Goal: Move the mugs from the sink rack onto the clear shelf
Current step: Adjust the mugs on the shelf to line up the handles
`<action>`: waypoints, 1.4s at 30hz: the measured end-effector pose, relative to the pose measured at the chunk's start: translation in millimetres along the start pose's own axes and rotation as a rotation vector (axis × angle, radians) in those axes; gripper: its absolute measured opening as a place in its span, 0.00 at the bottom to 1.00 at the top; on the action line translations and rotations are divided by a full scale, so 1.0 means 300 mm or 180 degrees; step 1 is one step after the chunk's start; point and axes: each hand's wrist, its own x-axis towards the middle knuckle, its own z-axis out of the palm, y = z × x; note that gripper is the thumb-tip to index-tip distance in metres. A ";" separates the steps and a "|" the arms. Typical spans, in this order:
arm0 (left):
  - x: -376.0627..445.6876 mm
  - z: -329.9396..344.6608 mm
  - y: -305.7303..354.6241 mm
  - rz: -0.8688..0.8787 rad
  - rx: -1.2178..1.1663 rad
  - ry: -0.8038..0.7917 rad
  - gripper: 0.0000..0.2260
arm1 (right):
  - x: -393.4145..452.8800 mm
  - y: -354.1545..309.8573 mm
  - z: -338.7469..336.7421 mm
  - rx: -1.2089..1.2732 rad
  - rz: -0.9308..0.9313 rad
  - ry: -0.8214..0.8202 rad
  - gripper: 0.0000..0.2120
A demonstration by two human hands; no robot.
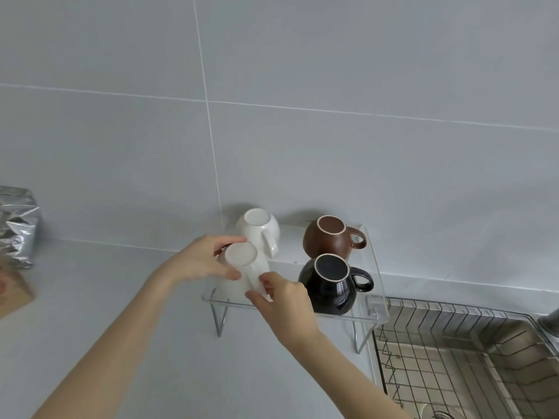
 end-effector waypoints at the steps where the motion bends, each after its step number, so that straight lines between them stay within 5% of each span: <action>1: 0.001 0.001 -0.007 0.0030 -0.0025 0.0036 0.34 | 0.003 0.001 0.007 -0.0020 0.0013 0.0048 0.16; 11: -0.022 0.051 -0.007 -0.0016 0.0155 0.0770 0.29 | 0.071 0.047 -0.027 0.0287 -0.0034 0.0006 0.10; 23: -0.084 0.140 0.006 -0.0119 0.0366 0.1447 0.27 | 0.178 0.053 -0.107 -0.0322 -0.0371 -0.0431 0.12; 32: -0.080 0.122 0.004 -0.0298 0.0245 0.1225 0.29 | 0.172 0.061 -0.104 -0.0197 -0.0348 -0.0399 0.11; 36: -0.045 0.016 0.047 -0.0487 0.0497 0.0396 0.22 | 0.192 0.039 -0.149 -0.0150 -0.0186 -0.0681 0.11; 39: 0.036 -0.098 0.116 -0.0639 0.0330 -0.0299 0.31 | 0.245 0.030 -0.170 -0.0115 -0.0051 -0.0130 0.08; 42: 0.149 -0.131 0.136 -0.0362 0.0214 -0.0066 0.26 | 0.287 0.025 -0.141 -0.0582 0.0071 0.0256 0.11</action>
